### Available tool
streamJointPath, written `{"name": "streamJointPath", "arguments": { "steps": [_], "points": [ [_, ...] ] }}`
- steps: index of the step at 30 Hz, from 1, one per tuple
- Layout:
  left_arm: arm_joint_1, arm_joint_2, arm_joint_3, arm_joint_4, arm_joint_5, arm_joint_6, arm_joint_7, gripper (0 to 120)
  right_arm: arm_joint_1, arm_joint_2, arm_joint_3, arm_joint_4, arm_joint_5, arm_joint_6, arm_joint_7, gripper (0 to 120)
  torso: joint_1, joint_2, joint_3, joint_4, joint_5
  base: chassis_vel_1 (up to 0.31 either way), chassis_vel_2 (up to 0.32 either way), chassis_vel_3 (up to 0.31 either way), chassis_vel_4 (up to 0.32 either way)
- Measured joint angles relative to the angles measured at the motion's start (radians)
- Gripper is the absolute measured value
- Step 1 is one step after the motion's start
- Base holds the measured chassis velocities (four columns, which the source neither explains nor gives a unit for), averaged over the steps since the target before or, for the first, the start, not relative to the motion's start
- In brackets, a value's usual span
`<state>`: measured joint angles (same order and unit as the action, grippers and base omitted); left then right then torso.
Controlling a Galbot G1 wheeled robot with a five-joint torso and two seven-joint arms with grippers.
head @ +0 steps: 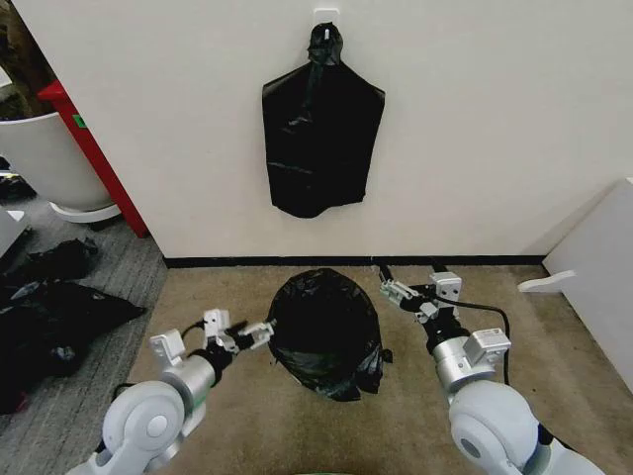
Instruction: Place the garbage bag over the trash bin.
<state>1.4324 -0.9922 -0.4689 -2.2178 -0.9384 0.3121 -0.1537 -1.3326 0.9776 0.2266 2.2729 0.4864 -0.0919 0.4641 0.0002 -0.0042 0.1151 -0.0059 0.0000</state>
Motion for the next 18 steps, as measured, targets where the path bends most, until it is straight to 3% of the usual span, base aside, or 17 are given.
{"name": "streamJointPath", "arguments": {
  "steps": [3,7,8,13,18],
  "points": [
    [0.032,0.008,-0.071,-0.030,0.093,-0.096,0.087,100,-0.054,0.035,0.055,-0.017,-0.073,0.022,-0.032,100,0.000,0.000,0.000,-0.0002,0.0002,0.000,0.000,0.000,0.000],
    [0.138,-0.003,-0.219,-0.074,0.117,-0.175,0.187,100,-0.142,0.096,0.139,-0.017,-0.152,0.050,-0.089,100,0.000,0.000,0.000,-0.0002,0.0002,0.000,0.000,0.000,0.000],
    [0.138,-0.003,-0.219,-0.074,0.117,-0.175,0.187,100,-0.142,0.096,0.139,-0.017,-0.152,0.050,-0.089,100,0.000,0.000,0.000,-0.0002,0.0002,0.000,0.000,0.000,0.000],
    [0.246,-0.054,-0.388,-0.054,0.178,-0.345,0.340,100,-0.264,0.207,0.234,-0.014,-0.264,0.115,-0.200,100,0.000,0.000,0.000,0.0000,-0.0004,0.000,0.000,0.000,0.000],
    [0.287,-0.104,-0.459,-0.048,0.237,-0.445,0.411,100,-0.353,0.314,0.258,-0.010,-0.359,0.168,-0.259,100,0.000,0.000,0.000,-0.0003,-0.0002,0.000,0.000,0.000,0.000]
  ]
}}
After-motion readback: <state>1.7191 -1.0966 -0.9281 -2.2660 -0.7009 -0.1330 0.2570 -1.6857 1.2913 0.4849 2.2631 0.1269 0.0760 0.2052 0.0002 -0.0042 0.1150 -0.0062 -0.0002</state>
